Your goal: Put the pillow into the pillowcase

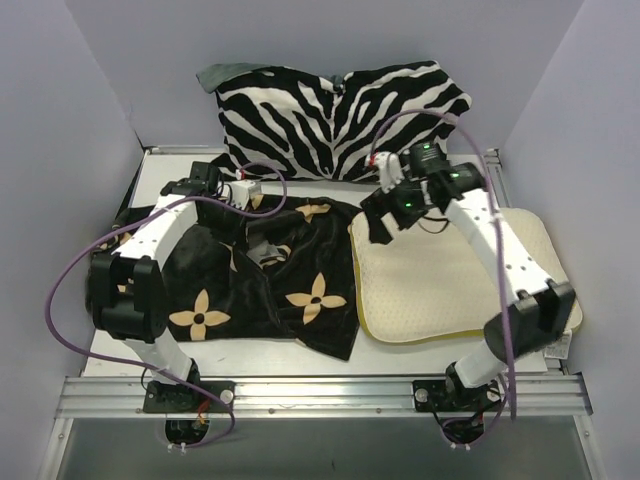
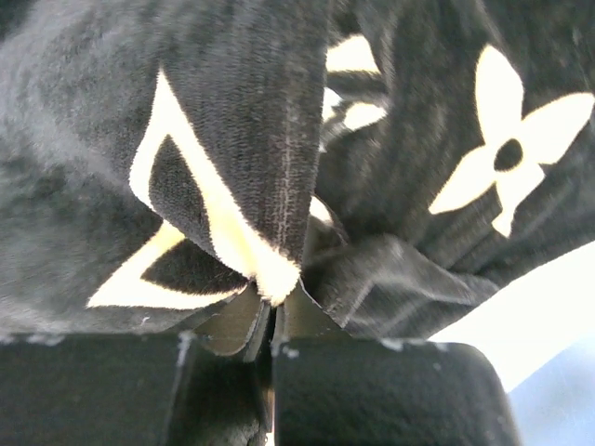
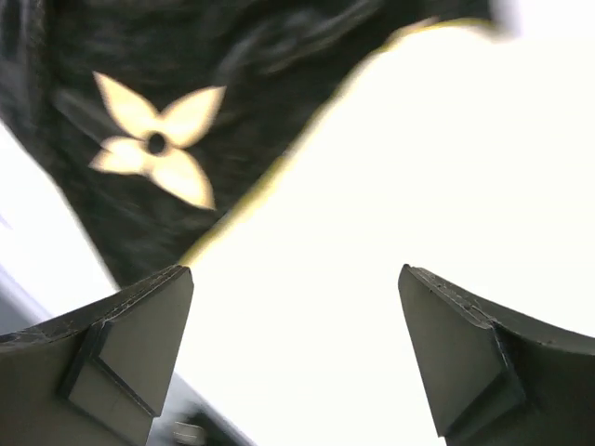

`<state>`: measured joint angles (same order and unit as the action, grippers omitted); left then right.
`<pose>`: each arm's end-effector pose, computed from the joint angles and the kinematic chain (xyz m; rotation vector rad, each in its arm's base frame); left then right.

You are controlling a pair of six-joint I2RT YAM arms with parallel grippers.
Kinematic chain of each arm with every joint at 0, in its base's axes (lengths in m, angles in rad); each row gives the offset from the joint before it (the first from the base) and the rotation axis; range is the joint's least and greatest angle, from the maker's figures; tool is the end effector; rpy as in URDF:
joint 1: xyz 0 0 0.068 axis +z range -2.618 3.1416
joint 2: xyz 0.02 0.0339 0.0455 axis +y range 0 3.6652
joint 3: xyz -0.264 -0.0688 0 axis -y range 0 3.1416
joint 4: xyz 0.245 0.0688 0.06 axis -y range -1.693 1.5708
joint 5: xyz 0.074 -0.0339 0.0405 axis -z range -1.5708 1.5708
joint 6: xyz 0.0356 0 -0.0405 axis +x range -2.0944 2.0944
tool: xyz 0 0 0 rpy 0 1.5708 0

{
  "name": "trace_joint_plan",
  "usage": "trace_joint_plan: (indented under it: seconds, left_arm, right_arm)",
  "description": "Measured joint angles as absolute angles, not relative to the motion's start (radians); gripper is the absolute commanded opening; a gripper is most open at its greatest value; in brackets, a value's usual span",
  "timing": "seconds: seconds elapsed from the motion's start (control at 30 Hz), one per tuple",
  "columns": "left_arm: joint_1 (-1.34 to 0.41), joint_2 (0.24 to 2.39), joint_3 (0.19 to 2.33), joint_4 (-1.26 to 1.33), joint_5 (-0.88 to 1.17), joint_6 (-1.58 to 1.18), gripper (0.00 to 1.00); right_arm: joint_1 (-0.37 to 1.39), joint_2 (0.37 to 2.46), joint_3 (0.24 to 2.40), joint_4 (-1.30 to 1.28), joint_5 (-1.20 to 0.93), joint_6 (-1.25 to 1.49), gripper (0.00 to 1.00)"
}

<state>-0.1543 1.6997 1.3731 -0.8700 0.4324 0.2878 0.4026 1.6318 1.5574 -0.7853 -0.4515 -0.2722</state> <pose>0.3377 -0.0676 0.2546 0.6988 2.5994 -0.5554 0.3197 0.1530 0.3383 -0.9858 2.1930 0.6070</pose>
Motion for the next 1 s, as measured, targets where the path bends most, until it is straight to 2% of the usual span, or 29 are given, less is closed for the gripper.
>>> trace_joint_plan:
  seconds: [0.13, 0.27, 0.5, 0.67, 0.87, 0.97, 1.0]
  left_arm:
    - [-0.154, 1.699, 1.355, -0.900, 0.471, 0.312, 0.00]
    - [-0.155, 1.694, 1.340, -0.913, 0.490, 0.321, 0.00]
    - [-0.155, 1.667, 1.333, -0.930, 0.506, 0.321, 0.00]
    - [-0.155, 1.666, 1.323, -0.934, 0.506, 0.320, 0.00]
    - [-0.155, 1.666, 1.315, -0.941, 0.506, 0.318, 0.00]
    - [-0.155, 1.666, 1.315, -0.942, 0.506, 0.319, 0.00]
    - [-0.155, 1.666, 1.315, -0.942, 0.506, 0.319, 0.00]
  right_arm:
    - [0.307, 1.479, 1.602, -0.889, -0.419, -0.516, 1.00]
    - [0.217, 1.427, 1.495, -0.963, -0.438, -0.775, 1.00]
    - [0.110, 1.547, 1.348, -0.996, -0.557, -1.172, 1.00]
    - [0.143, 1.619, 1.296, -0.908, -0.618, -1.288, 1.00]
    - [0.204, 1.674, 1.144, -0.760, -0.570, -1.364, 0.99]
    - [0.238, 1.718, 1.124, -0.698, -0.511, -1.362, 0.78]
    - [0.247, 1.727, 1.126, -0.690, -0.496, -1.357, 0.59]
